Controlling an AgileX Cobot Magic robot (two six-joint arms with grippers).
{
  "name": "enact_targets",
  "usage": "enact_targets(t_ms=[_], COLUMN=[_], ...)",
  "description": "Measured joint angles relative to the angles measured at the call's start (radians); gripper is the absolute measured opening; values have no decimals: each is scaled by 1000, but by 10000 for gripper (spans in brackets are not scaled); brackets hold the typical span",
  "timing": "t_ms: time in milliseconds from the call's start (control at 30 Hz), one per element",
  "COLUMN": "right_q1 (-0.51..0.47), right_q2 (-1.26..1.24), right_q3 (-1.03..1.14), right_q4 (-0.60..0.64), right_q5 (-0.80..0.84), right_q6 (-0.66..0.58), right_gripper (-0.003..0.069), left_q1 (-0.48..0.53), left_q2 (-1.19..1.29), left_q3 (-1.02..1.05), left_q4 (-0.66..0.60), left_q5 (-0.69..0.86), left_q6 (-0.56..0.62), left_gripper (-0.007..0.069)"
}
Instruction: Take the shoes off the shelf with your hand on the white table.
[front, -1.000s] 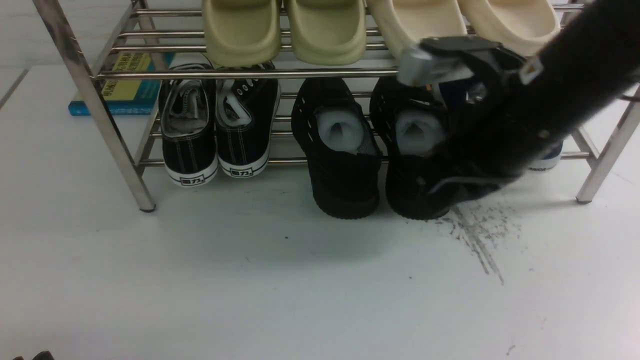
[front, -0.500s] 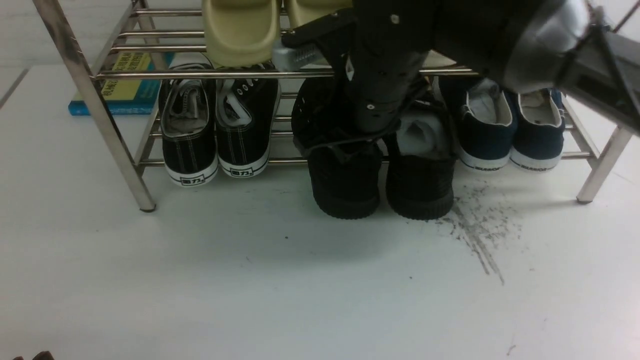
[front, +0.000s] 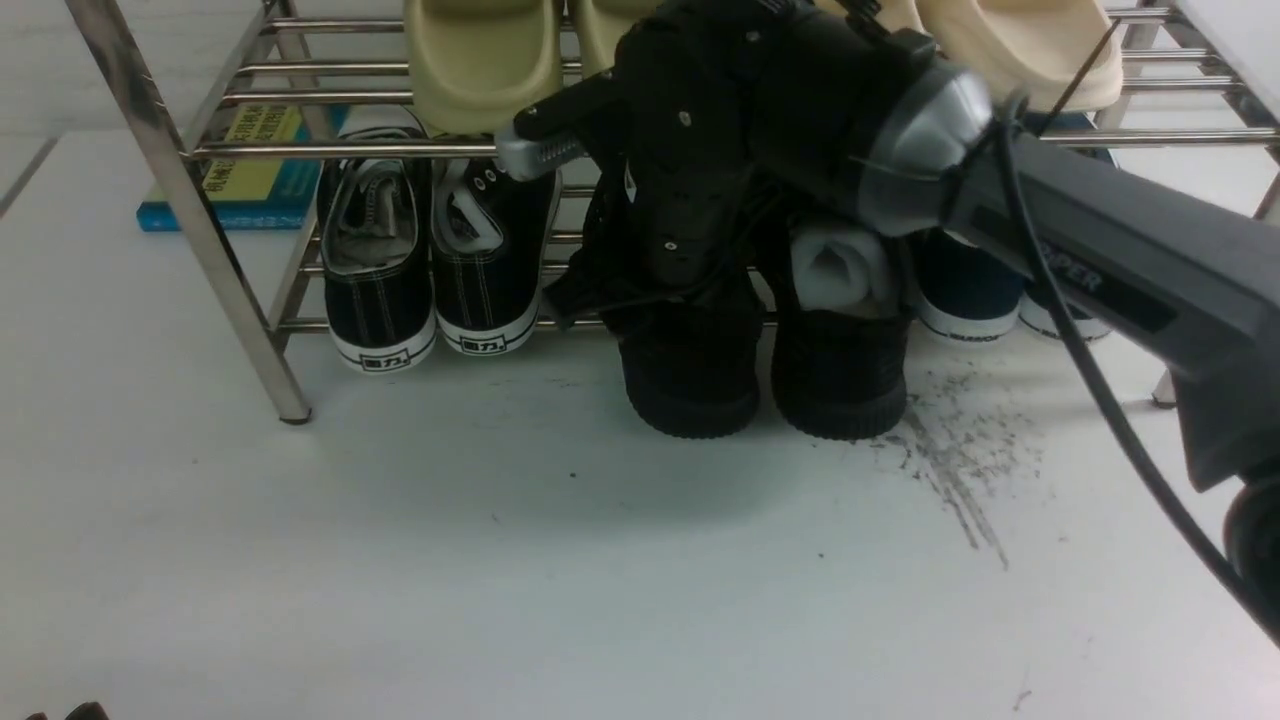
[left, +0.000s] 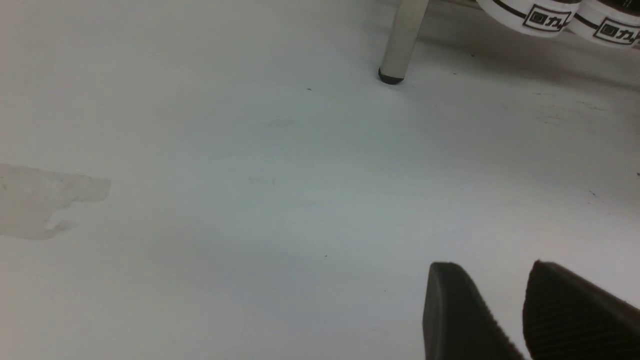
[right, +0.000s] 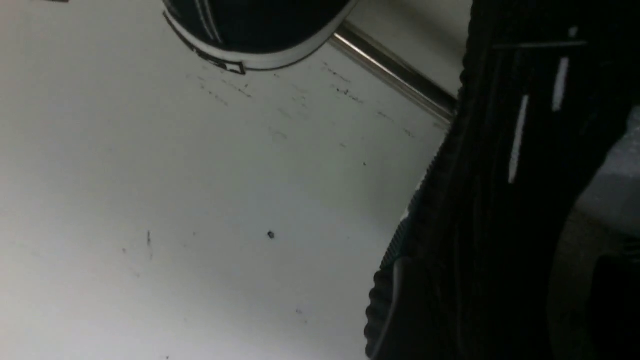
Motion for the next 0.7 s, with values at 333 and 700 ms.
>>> enact_targets(t_ms=[333,700], right_q1=[-1,-3], right_q2=[50,38], right_q3=[-2,-34], right_q4=[-14,11], right_q5=[-30,18], right_q6=[0,17], right_gripper=[399,3], left_q1=[0,0], left_q2=[0,0], left_q3=[0,0], left_q4=[-1,-2], left_q5=[0,0], left_q6=[0,0], left_gripper=[242,242])
